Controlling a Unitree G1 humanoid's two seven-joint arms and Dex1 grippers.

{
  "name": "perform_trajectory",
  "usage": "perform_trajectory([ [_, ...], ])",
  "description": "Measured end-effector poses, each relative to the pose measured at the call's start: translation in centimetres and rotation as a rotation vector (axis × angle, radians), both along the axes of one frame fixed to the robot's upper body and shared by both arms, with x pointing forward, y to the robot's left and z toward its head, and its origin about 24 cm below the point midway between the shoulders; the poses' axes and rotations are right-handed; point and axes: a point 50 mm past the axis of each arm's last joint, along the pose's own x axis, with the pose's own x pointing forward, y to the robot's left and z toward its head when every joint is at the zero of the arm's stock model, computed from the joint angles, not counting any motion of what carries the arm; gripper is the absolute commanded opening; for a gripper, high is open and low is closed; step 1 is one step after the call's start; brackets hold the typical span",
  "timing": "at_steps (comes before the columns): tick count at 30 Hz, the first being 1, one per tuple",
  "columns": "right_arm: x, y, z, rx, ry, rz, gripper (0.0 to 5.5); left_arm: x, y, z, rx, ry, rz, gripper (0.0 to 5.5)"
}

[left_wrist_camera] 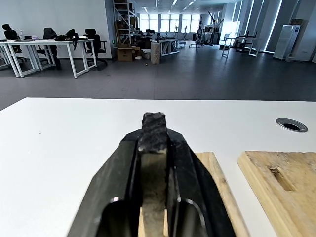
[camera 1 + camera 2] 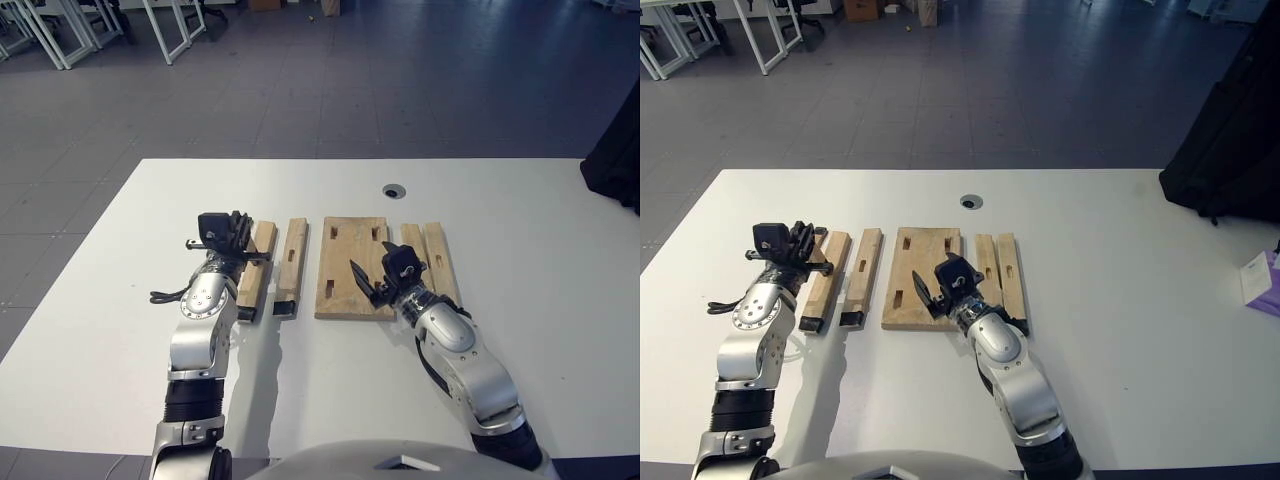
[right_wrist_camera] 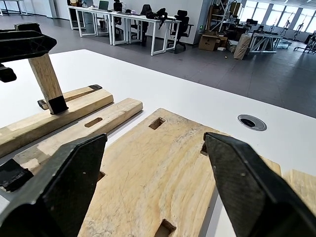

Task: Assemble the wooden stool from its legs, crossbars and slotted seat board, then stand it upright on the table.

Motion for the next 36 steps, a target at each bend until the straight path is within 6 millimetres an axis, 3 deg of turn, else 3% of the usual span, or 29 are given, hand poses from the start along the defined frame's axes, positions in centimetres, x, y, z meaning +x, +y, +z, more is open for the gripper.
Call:
perform_trajectory([
  [2, 0.0, 0.0, 0.0, 0.0, -0.002, 0.001, 3.61, -0.3, -0.4, -1.2, -0.018, 0.092, -0.008, 1.06],
  [3, 0.0, 0.0, 0.0, 0.0, -0.002, -0.001, 3.61, -1.4, -0.8, -3.6, -0.048, 0.21, -0.004, 1.26],
  [4, 0.1, -0.1, 0.0, -0.001, -0.002, -0.003, 3.61, -1.9, -1.0, -4.3, -0.06, 0.246, -0.003, 1.4],
  [9, 0.1, -0.1, 0.1, 0.0, -0.003, -0.003, 3.61, -1.6, -0.7, -3.7, -0.06, 0.247, 0.005, 2.21],
  [17, 0.1, -0.1, 0.1, 0.001, -0.004, -0.006, 3.61, -0.4, -0.8, -0.3, -0.042, 0.158, -0.006, 3.53],
  [22, 0.0, -0.1, 0.0, 0.003, 0.002, -0.017, 3.61, 1.9, 0.2, 5.2, 0.016, 0.037, -0.003, 3.7],
  [26, 0.0, -0.1, -0.1, 0.005, 0.007, -0.027, 3.61, 4.9, 0.6, 13.5, -0.008, -0.131, -0.08, 3.7],
  [31, 0.0, -0.1, -0.2, 0.008, 0.01, -0.033, 3.61, 7.3, -0.3, 19.0, -0.103, -0.218, -0.192, 3.7],
  [33, 0.0, 0.0, -0.3, 0.007, 0.015, -0.029, 3.61, 7.6, 0.0, 17.2, -0.124, -0.147, -0.196, 3.7],
  [36, 0.1, -0.1, -0.3, 0.007, 0.014, -0.03, 3.61, 6.6, 1.4, 6.9, -0.151, 0.178, -0.13, 3.7],
])
